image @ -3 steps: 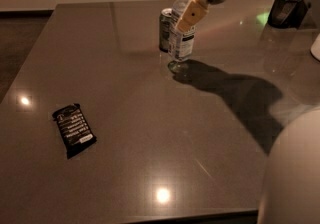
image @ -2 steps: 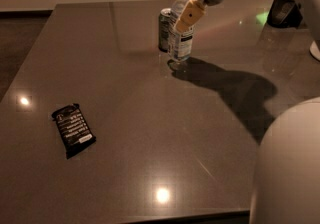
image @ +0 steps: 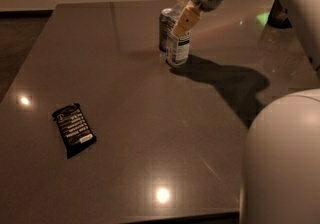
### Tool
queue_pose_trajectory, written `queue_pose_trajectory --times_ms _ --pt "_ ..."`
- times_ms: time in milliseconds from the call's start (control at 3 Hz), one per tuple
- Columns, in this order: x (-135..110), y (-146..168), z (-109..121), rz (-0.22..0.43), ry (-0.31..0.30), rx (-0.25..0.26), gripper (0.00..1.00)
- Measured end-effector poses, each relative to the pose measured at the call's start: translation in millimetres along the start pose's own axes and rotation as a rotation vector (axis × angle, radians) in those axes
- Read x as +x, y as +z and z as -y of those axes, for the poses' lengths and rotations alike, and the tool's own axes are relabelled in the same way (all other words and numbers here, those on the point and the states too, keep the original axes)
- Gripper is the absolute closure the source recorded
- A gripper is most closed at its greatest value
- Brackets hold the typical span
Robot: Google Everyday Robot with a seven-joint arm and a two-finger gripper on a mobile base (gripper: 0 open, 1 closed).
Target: Move blue plastic bottle near green can
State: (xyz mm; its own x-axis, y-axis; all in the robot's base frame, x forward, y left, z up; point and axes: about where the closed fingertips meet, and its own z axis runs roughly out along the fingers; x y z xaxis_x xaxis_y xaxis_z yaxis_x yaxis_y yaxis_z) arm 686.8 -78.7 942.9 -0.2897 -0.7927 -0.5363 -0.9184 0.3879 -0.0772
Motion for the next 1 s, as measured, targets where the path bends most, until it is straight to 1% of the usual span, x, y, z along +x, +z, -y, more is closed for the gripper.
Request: queue_pose_trajectory --times_ms 333,667,1000 --pt "5.0 8.6 3.3 -0.007 0.005 -0.012 0.07" --pt "4.3 11.1 3.6 -0.006 0.005 -0.014 0.00" --pt "4.3 11.2 3.6 -0.006 0.005 -0.014 0.00"
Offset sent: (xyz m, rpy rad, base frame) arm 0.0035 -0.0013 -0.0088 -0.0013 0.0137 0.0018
